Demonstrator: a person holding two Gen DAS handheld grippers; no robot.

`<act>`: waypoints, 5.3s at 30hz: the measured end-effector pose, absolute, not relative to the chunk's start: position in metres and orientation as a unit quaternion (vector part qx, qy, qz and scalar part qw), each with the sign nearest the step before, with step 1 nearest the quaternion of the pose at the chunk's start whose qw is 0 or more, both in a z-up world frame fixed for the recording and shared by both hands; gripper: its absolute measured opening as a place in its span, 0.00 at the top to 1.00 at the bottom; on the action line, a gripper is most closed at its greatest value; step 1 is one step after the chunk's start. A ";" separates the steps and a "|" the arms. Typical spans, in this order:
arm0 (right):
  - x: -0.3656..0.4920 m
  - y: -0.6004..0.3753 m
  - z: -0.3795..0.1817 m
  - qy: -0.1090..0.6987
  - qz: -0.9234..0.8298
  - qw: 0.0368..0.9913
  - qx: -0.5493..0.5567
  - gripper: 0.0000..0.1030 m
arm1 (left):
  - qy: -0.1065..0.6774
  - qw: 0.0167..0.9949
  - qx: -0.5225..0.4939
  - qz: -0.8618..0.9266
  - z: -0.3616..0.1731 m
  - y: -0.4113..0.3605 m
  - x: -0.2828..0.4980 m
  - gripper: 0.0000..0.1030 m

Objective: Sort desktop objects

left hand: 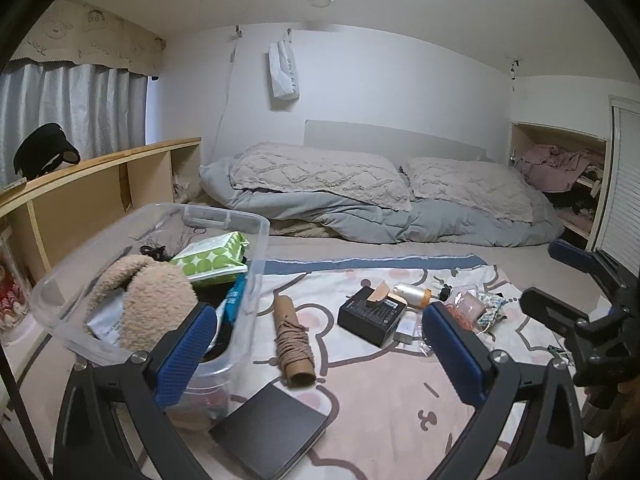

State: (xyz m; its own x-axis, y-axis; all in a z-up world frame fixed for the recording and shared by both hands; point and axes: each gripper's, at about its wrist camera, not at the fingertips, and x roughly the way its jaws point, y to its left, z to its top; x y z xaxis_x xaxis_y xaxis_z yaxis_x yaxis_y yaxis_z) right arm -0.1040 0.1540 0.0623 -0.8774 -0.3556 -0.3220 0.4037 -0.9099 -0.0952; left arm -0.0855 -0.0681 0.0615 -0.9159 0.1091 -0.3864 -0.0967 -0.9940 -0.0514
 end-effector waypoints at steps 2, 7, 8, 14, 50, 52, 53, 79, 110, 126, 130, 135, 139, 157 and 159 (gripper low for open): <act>-0.103 0.162 0.058 0.077 -0.970 0.180 0.146 0.00 | -0.018 0.052 -0.194 0.980 0.057 -0.064 -0.089 0.00; -0.098 0.183 0.041 0.063 -0.981 0.130 0.130 0.00 | -0.022 0.044 -0.183 0.982 0.045 -0.055 -0.091 0.00; -0.098 0.187 0.038 0.059 -0.982 0.125 0.128 0.00 | -0.029 0.045 -0.183 0.982 0.042 -0.055 -0.092 0.00; -0.093 0.201 0.012 0.047 -0.986 0.095 0.125 0.00 | -0.042 0.026 -0.151 0.987 0.027 -0.048 -0.087 0.00; -0.143 0.280 -0.073 -0.079 -0.955 -0.012 0.284 0.00 | -0.043 0.059 -0.190 0.979 -0.025 -0.030 -0.088 0.00; -0.149 0.287 -0.079 -0.097 -0.947 -0.015 0.305 0.00 | -0.041 0.064 -0.192 0.978 -0.026 -0.026 -0.087 0.00; -0.152 0.290 -0.083 -0.107 -0.942 -0.018 0.317 0.06 | -0.039 0.066 -0.192 0.978 -0.026 -0.025 -0.086 0.00; -0.206 0.273 -0.164 -0.172 -0.868 0.050 0.463 0.75 | -0.007 0.108 -0.255 0.961 -0.058 0.012 -0.100 0.00; -0.174 0.231 -0.141 -0.100 -0.848 0.159 0.495 0.75 | 0.041 0.154 -0.350 0.923 -0.108 0.043 -0.116 0.00; -0.253 0.329 -0.127 -0.179 -0.894 -0.018 0.411 0.75 | 0.042 0.171 -0.373 0.911 -0.120 0.054 -0.123 0.15; -0.271 0.338 -0.145 -0.210 -0.879 -0.018 0.427 0.75 | 0.039 0.180 -0.383 0.905 -0.125 0.059 -0.128 0.25; -0.286 0.338 -0.161 -0.248 -0.871 0.005 0.424 0.75 | 0.030 0.191 -0.394 0.899 -0.130 0.067 -0.135 0.27; -0.288 0.334 -0.165 -0.250 -0.870 0.039 0.424 0.75 | 0.035 0.204 -0.392 0.897 -0.130 0.074 -0.136 0.27; -0.230 0.295 -0.156 -0.194 -0.863 0.075 0.461 0.75 | 0.018 0.185 -0.421 0.888 -0.140 0.064 -0.141 0.27; -0.226 0.299 -0.152 -0.214 -0.862 0.058 0.456 0.75 | 0.010 0.182 -0.417 0.890 -0.138 0.061 -0.140 0.27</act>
